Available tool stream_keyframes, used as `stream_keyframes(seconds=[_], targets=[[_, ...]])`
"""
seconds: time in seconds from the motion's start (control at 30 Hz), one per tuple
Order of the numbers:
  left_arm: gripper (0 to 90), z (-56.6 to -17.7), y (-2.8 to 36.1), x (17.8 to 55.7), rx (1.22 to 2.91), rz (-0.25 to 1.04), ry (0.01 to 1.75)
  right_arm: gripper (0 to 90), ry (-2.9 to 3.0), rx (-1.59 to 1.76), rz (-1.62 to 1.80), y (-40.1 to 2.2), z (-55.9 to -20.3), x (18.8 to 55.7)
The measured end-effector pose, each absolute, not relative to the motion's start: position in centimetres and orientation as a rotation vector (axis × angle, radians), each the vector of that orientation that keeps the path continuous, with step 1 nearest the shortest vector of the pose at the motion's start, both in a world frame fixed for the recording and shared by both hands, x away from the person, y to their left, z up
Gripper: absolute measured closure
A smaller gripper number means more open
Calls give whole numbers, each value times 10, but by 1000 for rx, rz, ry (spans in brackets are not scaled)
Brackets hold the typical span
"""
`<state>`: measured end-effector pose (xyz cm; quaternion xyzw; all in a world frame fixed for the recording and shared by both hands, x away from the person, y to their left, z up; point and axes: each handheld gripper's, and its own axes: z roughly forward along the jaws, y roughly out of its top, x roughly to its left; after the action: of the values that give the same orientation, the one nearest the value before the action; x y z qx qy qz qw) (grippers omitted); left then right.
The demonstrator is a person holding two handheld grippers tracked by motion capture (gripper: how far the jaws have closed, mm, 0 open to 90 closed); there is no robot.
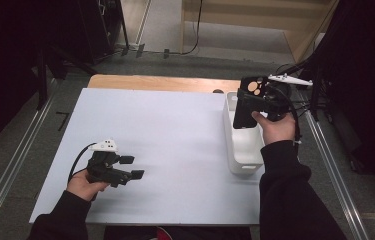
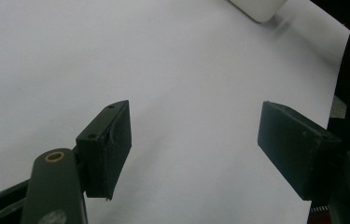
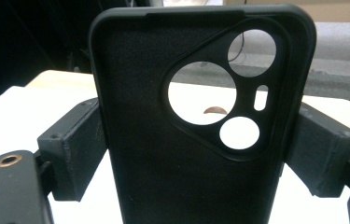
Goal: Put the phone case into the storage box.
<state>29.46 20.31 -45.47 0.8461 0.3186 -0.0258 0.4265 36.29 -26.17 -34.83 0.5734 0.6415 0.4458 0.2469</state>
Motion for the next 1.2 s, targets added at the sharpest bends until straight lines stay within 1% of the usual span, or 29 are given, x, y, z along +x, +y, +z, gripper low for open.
stream_keyframes(seconds=[0.47,0.87,1.2], targets=[[253,-455,203,295,2116,-68,800,123,1714,1606,1166,-262,-341,399],[253,-456,203,297,2124,-67,800,123,1679,1650,1182,-273,-338,429],[253,-457,202,297,2123,-64,798,123,1697,1637,1154,-268,-332,451]])
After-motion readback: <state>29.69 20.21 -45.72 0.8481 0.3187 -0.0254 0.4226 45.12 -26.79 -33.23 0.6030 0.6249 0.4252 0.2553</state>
